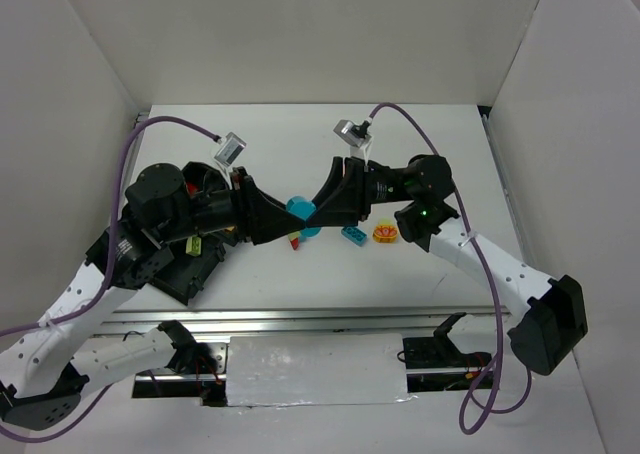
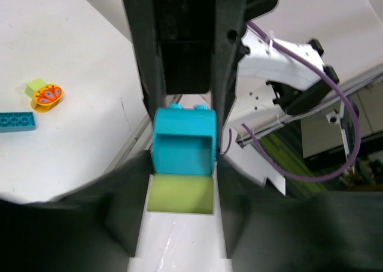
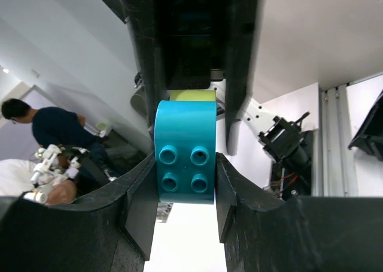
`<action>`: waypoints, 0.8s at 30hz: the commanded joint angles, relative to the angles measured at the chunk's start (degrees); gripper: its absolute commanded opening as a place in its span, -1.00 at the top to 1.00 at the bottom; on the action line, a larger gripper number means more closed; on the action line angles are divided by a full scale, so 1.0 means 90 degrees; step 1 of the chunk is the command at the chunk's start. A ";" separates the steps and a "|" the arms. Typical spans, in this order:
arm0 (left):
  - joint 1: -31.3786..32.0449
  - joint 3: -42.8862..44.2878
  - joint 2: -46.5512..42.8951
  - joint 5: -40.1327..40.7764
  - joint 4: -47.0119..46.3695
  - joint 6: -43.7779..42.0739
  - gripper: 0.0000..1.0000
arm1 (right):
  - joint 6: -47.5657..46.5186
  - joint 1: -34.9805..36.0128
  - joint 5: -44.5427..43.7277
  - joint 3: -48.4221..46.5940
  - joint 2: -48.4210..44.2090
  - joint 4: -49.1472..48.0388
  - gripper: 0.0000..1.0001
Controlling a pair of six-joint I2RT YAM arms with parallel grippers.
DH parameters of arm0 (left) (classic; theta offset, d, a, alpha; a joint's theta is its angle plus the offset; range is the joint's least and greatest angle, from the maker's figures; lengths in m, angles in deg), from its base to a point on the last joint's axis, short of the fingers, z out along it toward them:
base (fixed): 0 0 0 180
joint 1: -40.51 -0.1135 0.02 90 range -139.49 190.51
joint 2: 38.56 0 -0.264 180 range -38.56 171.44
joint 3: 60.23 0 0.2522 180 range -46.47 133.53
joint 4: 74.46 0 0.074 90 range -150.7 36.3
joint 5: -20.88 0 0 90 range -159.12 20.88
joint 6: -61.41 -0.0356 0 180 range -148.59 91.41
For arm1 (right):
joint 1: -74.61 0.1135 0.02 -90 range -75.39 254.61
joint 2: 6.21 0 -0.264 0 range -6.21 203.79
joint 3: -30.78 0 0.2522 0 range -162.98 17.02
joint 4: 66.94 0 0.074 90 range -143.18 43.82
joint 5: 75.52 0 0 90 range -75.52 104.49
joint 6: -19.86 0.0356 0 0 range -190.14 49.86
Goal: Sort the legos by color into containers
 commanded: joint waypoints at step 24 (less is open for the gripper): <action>-0.0029 -0.0247 -0.0205 -0.0408 -0.0874 -0.0116 0.71 | -0.0270 -0.0226 -0.0445 0.0041 -0.0416 0.0134 1.00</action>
